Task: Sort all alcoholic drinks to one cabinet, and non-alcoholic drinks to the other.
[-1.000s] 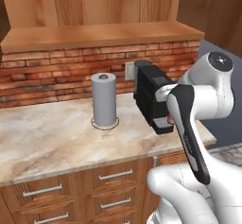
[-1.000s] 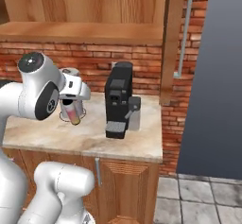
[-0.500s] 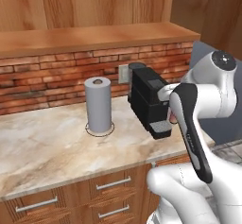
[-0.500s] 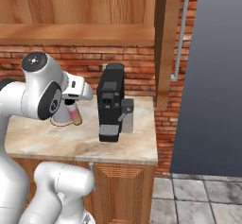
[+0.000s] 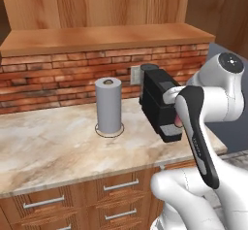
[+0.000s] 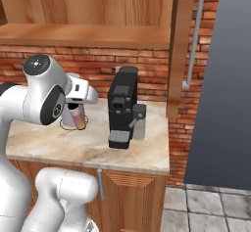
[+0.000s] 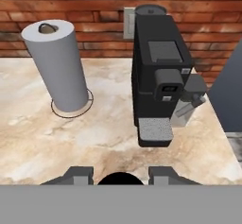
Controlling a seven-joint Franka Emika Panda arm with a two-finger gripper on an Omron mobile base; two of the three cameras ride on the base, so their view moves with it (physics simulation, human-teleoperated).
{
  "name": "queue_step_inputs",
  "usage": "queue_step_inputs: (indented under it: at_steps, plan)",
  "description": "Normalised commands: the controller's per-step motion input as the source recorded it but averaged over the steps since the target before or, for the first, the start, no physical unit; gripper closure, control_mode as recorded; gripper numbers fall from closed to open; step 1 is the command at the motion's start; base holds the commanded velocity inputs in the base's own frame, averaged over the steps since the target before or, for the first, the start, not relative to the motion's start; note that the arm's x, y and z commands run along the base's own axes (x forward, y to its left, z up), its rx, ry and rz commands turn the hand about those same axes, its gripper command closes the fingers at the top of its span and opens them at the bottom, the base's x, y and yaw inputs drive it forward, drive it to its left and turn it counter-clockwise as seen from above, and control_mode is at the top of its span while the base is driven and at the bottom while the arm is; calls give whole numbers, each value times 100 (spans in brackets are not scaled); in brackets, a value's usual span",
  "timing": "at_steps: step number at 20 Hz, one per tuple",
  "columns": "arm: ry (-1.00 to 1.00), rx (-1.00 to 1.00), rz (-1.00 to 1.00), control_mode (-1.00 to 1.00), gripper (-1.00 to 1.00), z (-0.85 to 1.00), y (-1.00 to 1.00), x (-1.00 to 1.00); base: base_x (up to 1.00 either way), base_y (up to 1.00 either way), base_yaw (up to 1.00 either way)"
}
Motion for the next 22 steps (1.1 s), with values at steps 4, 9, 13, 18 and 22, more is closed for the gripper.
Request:
queue_step_inputs:
  at_steps: [4,9,13,18,22]
  plan:
    - [0,0,0,100,100,0,0,0,0,0,2]
    - [-2,1,0,-100,100,2,0,-6,0,0,0]
    - [-29,0,0,-100,100,31,1,-36,0,0,0]
    - [-28,0,0,-100,100,48,5,-14,0,0,0]
    - [-19,0,-1,-100,100,78,15,0,0,0,0]
